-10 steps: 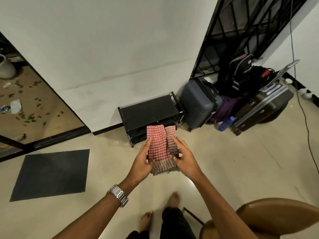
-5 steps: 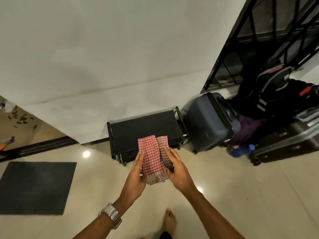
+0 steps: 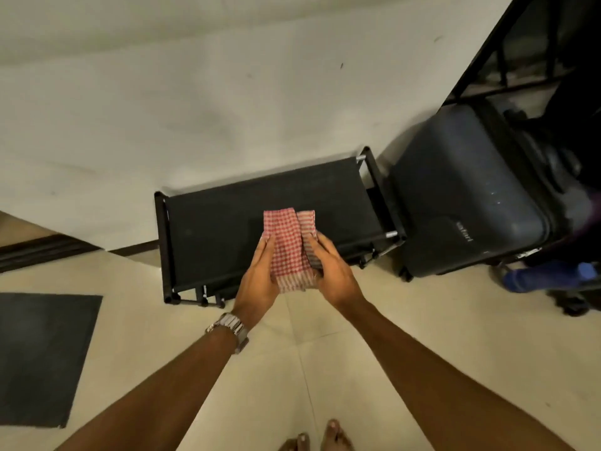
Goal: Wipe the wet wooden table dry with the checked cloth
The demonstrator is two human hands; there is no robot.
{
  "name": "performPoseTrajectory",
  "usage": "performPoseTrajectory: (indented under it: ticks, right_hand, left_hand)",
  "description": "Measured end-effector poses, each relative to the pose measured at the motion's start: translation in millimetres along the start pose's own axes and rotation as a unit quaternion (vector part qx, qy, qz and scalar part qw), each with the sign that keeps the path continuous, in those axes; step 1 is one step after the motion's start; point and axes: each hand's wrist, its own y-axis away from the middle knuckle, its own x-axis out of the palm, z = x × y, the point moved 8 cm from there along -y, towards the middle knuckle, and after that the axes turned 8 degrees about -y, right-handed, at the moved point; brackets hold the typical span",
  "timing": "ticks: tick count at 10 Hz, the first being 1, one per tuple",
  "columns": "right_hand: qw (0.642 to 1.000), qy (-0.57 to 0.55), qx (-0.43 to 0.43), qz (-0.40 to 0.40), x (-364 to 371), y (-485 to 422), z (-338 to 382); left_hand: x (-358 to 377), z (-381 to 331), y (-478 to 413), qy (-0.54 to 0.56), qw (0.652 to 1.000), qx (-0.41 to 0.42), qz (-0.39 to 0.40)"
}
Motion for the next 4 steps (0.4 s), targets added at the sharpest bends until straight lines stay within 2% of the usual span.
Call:
performPoseTrajectory:
  ticks: [1, 2, 3, 4]
  right_hand:
    - [0.998, -0.036, 0.055, 0.013, 33, -22, -43]
    - [0.993, -0.046, 0.101, -0.026, 36, -38, -47]
    - [0.981, -0.117, 0.149, -0.034, 39, -46, -52]
    - [0.968, -0.133, 0.206, -0.051, 39, -44, -66]
  left_hand:
    - [27, 30, -20, -0.030, 0.998, -0.040, 0.048]
    - [37, 34, -27, -0.105, 0.992, -0.043, 0.052]
    - [38, 27, -31, -0.203, 0.974, -0.067, 0.072]
    - [36, 24, -29, -0.255, 0.958, -0.095, 0.087]
